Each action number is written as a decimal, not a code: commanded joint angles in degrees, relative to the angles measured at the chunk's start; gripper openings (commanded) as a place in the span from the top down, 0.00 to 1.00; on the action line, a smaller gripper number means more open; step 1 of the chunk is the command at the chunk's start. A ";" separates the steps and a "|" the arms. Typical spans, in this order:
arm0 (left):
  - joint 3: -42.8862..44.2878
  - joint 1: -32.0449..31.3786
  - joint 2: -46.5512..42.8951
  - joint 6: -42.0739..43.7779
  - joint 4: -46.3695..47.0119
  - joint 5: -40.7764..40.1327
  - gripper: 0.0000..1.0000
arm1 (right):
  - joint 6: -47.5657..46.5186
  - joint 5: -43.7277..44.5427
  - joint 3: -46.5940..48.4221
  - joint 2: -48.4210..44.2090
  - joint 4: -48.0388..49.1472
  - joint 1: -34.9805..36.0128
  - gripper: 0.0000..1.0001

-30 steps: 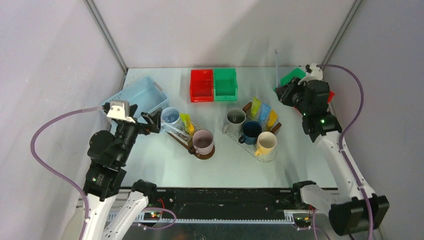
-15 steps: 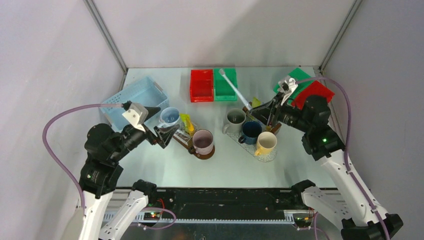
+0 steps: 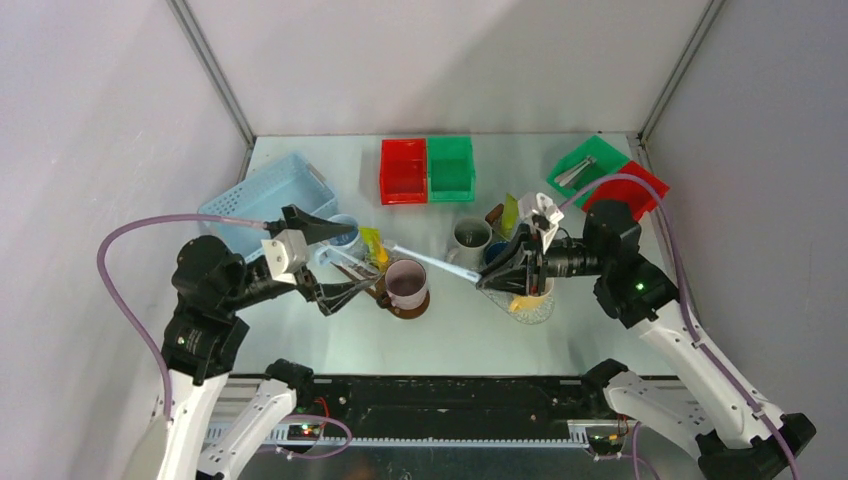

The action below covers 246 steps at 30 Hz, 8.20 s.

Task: Prepare toiletry sets of a toothbrush and toothpaste on the tray
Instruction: Pick up the toothbrush from the storage box, then place the toothbrush in the toothpaste holder.

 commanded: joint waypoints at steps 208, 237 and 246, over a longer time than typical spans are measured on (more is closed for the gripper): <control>0.42 -13.04 9.25 -14.61 -14.33 -64.81 0.00 | 3.18 44.27 2.41 -5.40 -16.47 -16.31 0.01; 4.43 -4.08 35.20 -58.83 -18.68 -77.63 0.52 | -0.52 57.79 -1.45 -13.20 -24.76 -15.96 0.02; 10.40 -7.50 44.26 -68.33 -23.98 -81.37 0.48 | -3.37 69.72 -7.32 -19.08 -21.29 -9.39 0.01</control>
